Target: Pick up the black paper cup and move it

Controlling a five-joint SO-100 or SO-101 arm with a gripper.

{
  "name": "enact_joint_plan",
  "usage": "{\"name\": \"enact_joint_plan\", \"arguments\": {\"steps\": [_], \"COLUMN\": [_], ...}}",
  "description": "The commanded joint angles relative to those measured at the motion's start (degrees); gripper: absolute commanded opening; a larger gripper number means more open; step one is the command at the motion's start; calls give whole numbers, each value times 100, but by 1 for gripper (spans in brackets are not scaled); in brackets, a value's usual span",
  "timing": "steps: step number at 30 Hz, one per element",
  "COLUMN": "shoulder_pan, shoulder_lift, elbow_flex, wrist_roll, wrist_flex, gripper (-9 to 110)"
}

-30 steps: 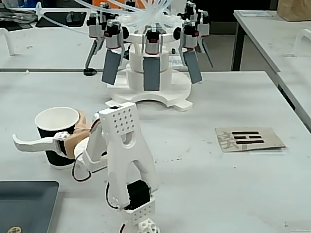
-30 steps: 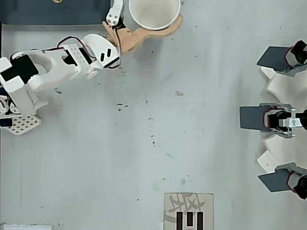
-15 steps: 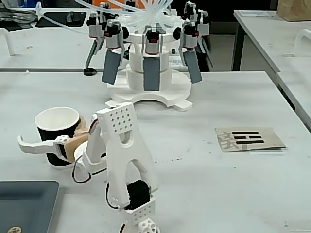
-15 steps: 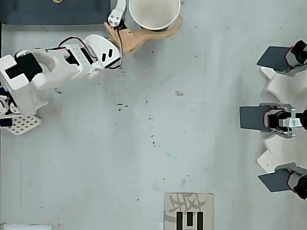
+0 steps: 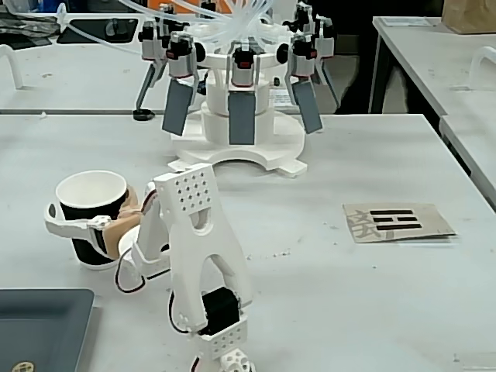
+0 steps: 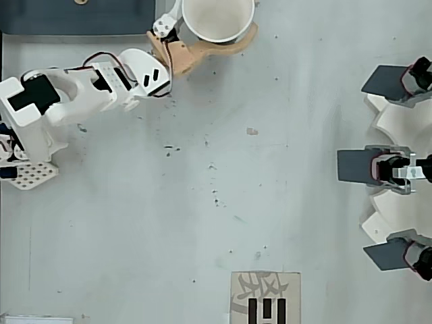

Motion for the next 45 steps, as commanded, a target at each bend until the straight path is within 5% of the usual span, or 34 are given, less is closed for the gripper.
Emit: {"name": "enact_joint_plan", "arguments": {"steps": [1, 14, 45], "shoulder_pan": [-62, -53, 729], "shoulder_lift": [70, 237, 2566], "elbow_flex": [-272, -185, 2558], "wrist_roll": [44, 62, -35], "wrist_flex": [18, -53, -1274], "gripper": [22, 9, 7]}}
